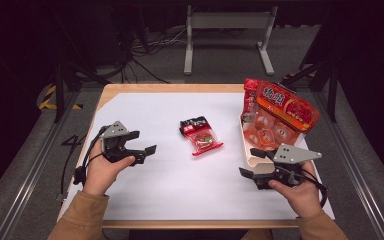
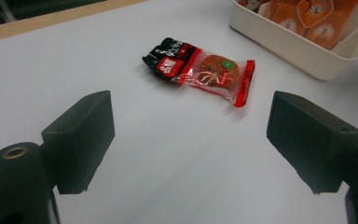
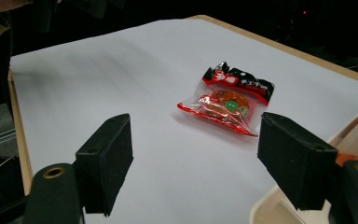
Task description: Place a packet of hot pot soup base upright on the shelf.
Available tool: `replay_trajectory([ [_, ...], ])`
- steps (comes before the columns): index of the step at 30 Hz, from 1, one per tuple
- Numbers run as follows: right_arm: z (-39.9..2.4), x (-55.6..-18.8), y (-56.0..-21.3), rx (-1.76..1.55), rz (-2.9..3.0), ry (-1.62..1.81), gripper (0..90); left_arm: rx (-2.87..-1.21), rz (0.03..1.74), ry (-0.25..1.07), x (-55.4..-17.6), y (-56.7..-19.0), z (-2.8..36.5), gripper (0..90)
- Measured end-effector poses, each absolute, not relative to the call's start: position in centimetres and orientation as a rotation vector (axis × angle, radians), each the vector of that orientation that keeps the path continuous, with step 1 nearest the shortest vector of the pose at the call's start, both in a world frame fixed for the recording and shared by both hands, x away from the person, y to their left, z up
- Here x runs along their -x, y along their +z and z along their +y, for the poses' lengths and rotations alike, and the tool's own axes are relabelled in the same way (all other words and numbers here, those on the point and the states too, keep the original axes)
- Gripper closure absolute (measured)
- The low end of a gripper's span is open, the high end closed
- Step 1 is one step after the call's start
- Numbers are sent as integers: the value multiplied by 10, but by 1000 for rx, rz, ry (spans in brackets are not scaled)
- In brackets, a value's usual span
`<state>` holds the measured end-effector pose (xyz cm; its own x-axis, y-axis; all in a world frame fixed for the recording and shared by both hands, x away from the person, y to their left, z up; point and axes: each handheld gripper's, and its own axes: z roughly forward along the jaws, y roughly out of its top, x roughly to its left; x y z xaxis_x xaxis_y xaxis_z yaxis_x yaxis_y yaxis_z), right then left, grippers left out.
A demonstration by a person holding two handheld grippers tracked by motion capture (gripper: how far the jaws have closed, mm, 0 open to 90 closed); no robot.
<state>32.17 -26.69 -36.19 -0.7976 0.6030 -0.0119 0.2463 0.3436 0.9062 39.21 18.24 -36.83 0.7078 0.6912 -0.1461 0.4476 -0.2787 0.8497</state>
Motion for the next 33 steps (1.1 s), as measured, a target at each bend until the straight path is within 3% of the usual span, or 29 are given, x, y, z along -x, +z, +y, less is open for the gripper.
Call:
replay_trajectory([
  [10, -256, -327, -371, -740, 2271, 1445, 274, -1905, 886, 307, -407, -378, 172, 158],
  [20, -251, -325, -375, -701, 2266, 1416, 276, -1868, 878, 304, -432, -388, 150, 239],
  [33, -251, -323, -380, -708, 2266, 1436, 278, -1865, 911, 207, -465, -397, 125, 206],
])
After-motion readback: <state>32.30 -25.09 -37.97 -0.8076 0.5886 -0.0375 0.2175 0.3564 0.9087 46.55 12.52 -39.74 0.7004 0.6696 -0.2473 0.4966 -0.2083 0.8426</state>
